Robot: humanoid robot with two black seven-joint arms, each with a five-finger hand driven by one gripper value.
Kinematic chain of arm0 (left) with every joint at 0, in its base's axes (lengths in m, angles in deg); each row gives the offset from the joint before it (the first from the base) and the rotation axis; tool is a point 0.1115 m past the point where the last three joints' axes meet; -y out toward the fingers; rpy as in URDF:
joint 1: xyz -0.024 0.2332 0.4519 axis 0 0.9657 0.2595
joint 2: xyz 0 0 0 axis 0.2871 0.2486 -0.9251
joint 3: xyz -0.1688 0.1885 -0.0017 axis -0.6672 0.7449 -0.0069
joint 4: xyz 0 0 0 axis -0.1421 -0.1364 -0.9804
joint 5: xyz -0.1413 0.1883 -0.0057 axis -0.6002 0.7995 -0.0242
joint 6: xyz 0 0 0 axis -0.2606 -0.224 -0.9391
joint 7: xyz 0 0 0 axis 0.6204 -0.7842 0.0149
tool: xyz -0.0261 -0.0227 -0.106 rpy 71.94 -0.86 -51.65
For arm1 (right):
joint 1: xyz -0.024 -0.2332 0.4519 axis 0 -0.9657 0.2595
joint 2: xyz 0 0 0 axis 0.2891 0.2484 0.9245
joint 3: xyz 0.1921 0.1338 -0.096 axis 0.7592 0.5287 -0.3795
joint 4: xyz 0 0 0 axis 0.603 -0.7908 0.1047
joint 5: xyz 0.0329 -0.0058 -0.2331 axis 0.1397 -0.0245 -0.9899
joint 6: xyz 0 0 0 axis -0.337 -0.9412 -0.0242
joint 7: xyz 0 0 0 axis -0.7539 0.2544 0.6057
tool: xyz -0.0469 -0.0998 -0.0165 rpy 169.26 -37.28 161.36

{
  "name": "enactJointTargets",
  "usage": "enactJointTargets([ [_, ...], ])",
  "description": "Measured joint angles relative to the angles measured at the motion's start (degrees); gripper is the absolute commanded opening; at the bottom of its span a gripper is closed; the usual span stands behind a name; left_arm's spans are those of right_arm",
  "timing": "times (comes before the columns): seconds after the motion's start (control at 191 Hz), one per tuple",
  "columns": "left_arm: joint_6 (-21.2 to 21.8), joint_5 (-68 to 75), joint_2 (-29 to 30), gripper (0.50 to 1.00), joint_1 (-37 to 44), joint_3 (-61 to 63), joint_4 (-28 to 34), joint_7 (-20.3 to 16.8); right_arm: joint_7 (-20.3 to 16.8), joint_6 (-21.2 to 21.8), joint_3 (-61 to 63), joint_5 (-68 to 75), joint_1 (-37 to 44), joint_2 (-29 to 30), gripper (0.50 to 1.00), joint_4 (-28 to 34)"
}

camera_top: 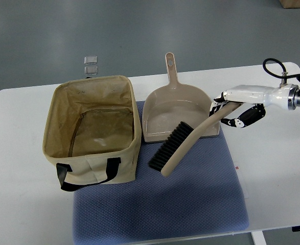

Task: Put pink broom in yellow bag with right hand
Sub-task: 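Lift the brush with the right hand and carry it over the bag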

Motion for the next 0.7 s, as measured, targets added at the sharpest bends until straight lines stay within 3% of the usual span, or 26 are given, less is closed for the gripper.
enactJointTargets([
  [0.408, 0.0, 0.0, 0.0, 1.0, 0.0, 0.0, 0.0, 0.0, -0.2, 7.4, 7.4, 4.0, 6.8, -6.6, 0.5, -2.2],
  [0.702, 0.0, 0.0, 0.0, 1.0, 0.0, 0.0, 0.0, 0.0, -0.8, 10.2, 10.1, 4.7, 12.3, -2.6, 0.5, -7.3],
])
